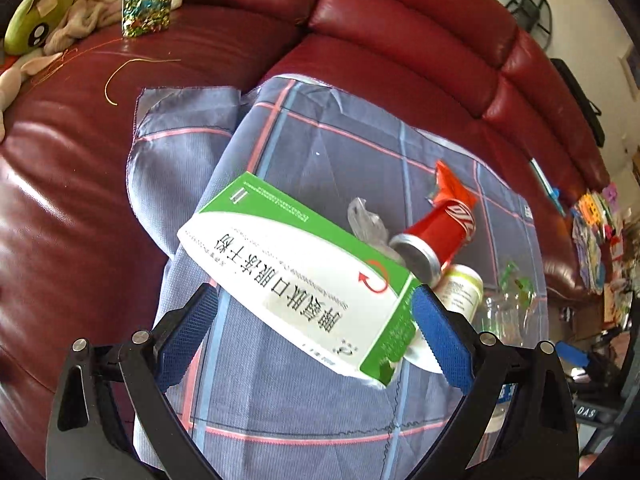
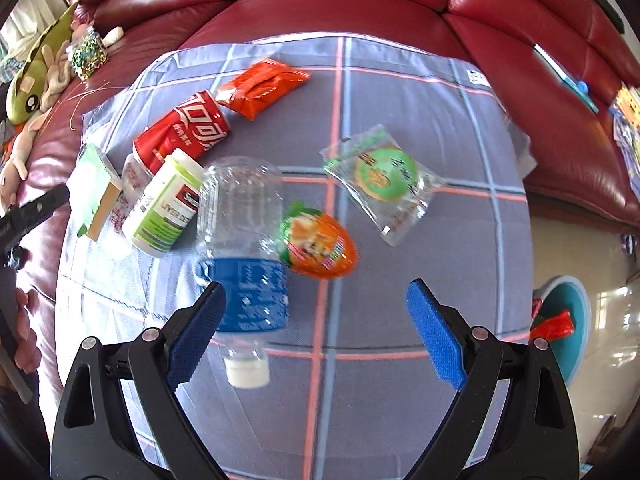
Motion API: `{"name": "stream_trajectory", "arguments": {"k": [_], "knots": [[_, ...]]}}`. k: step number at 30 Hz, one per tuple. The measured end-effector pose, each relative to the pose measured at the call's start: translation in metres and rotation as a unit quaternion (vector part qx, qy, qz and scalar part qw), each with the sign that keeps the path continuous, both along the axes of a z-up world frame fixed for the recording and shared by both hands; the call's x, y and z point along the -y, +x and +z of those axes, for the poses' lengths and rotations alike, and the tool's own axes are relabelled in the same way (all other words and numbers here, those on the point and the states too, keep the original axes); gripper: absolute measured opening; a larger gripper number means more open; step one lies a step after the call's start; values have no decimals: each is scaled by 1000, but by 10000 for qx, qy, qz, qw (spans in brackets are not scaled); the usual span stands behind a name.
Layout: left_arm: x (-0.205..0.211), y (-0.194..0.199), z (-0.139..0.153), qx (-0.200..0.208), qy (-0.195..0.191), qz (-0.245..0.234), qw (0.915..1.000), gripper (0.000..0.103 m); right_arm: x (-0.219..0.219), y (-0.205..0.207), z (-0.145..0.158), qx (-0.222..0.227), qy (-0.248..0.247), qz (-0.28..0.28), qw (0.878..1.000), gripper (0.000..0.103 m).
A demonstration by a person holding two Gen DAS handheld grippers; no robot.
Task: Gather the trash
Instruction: 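Grasp the green-white medicine box with the left tool while the right tool grasps the blue-label water bottle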
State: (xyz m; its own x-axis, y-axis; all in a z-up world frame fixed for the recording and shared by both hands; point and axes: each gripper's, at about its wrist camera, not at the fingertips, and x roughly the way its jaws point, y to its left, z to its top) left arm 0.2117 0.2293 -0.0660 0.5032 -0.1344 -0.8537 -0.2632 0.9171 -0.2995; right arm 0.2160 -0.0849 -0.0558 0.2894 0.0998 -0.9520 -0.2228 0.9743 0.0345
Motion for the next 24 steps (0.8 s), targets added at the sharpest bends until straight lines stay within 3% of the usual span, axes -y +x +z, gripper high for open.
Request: {"name": "stream_trajectory", "arguments": {"k": [5, 13, 15, 19, 24], "knots": [[4, 26, -2, -116, 0, 264, 9996, 97, -24, 20, -2, -73, 99, 163, 9998, 88], [19, 35, -23, -362, 865, -4, 9956, 97, -57, 43, -26, -389, 226, 426, 9981, 87], [19, 26, -24, -347, 947, -76, 9949, 97, -60, 44, -31, -407, 234, 453, 9979, 83], [13, 4, -27, -351, 920, -150, 9950, 98, -66, 39, -39, -552, 285, 547, 9966, 58], [0, -26, -27, -338, 877, 52, 9956, 98, -74, 17, -38, -611, 344, 764, 9946, 57]]}}
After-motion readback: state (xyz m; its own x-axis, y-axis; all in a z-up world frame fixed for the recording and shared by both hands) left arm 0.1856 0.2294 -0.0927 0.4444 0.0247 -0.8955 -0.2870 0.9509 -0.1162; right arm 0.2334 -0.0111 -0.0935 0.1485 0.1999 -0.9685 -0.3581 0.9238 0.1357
